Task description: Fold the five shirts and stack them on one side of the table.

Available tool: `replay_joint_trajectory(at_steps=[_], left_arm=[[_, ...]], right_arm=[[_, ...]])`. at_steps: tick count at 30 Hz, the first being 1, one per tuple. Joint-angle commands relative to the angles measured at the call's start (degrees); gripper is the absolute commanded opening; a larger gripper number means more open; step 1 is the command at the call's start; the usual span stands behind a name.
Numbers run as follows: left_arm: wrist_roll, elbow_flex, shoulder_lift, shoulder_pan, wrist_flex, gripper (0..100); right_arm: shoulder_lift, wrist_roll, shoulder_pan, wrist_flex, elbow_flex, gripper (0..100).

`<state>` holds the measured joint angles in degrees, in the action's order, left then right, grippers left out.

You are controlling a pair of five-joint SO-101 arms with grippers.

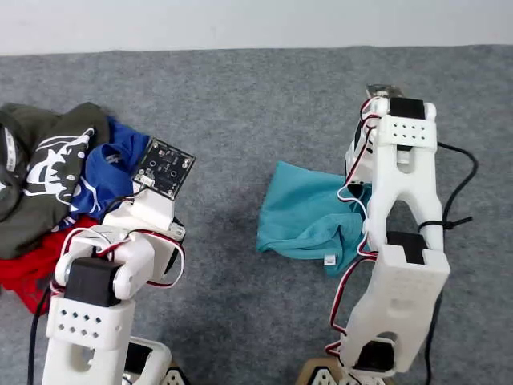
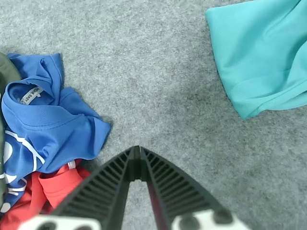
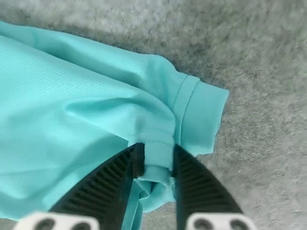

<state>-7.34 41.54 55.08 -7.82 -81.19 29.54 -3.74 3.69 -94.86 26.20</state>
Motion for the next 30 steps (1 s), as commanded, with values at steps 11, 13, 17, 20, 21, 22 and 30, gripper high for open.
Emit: replay_joint_trajectory(at_steps=[11, 13, 17, 20, 21, 22, 30], left_arm=[[-0.44, -0.4, 0.79, -0.18, 0.97, 0], [-0.44, -0.4, 0.79, -0.18, 0.88, 0], [-0.44, -0.4, 0.79, -0.18, 0.79, 0], [-0.44, -0.4, 0.79, -0.18, 0.79, 0], [-0.44, -0.4, 0.79, -0.18, 0.79, 0], [-0.44, -0.4, 0.79, -0.18, 0.79, 0], [-0.44, -0.31, 0.79, -0.18, 0.7, 0]], right_arm=[[-0.57, -10.02, 5.41, 4.09, 9.76, 0.9], [-0.04, -11.16, 6.81, 5.58, 9.76, 0.9], [2.77, -13.19, 8.48, 7.69, 9.85, 0.9], [4.79, -13.71, 8.75, 9.54, 9.85, 0.9], [5.23, -13.71, 8.75, 10.33, 9.85, 0.9], [5.76, -13.71, 8.57, 11.12, 9.85, 0.9], [7.16, -13.71, 8.4, 14.2, 9.85, 2.0]])
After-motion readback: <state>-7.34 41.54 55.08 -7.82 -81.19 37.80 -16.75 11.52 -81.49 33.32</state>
